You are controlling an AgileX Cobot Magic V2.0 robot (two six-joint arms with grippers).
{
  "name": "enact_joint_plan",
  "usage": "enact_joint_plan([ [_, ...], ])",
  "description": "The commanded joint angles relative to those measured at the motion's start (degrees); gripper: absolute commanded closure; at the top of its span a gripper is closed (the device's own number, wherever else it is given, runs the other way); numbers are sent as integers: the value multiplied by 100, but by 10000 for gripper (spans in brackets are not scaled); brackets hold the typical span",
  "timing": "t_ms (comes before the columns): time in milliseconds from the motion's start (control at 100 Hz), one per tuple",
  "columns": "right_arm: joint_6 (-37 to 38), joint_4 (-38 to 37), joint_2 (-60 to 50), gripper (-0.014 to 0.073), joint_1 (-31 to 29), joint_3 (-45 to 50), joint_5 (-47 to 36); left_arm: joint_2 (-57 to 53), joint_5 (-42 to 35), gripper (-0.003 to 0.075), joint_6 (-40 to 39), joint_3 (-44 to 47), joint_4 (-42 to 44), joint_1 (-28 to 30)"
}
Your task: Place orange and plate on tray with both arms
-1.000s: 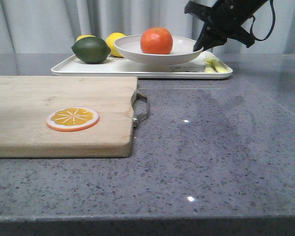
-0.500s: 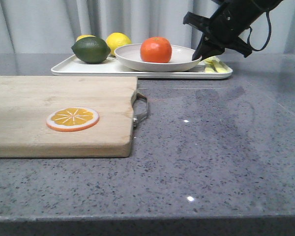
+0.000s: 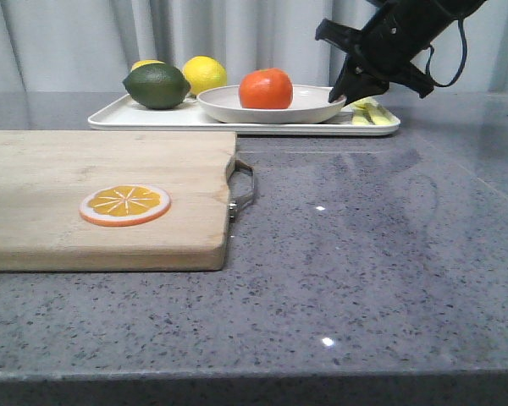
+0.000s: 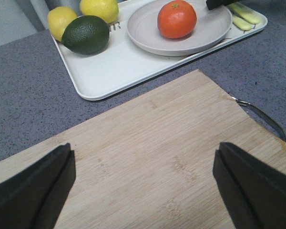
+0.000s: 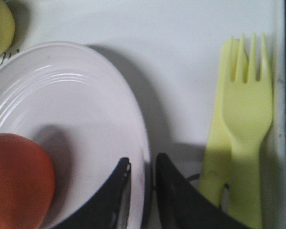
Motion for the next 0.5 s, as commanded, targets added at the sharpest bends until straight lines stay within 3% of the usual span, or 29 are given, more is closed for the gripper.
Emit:
enact_joint_plan([
  [0, -45, 164, -396, 348, -4, -207, -278, -74, -367, 155, -40, -156, -116, -3],
  [230, -45, 164, -421, 340, -4, -427, -278, -74, -367, 155, -40, -156, -116, -3],
  [490, -45, 164, -468, 258, -169, -896, -148, -74, -367, 155, -40, -156, -116, -3],
])
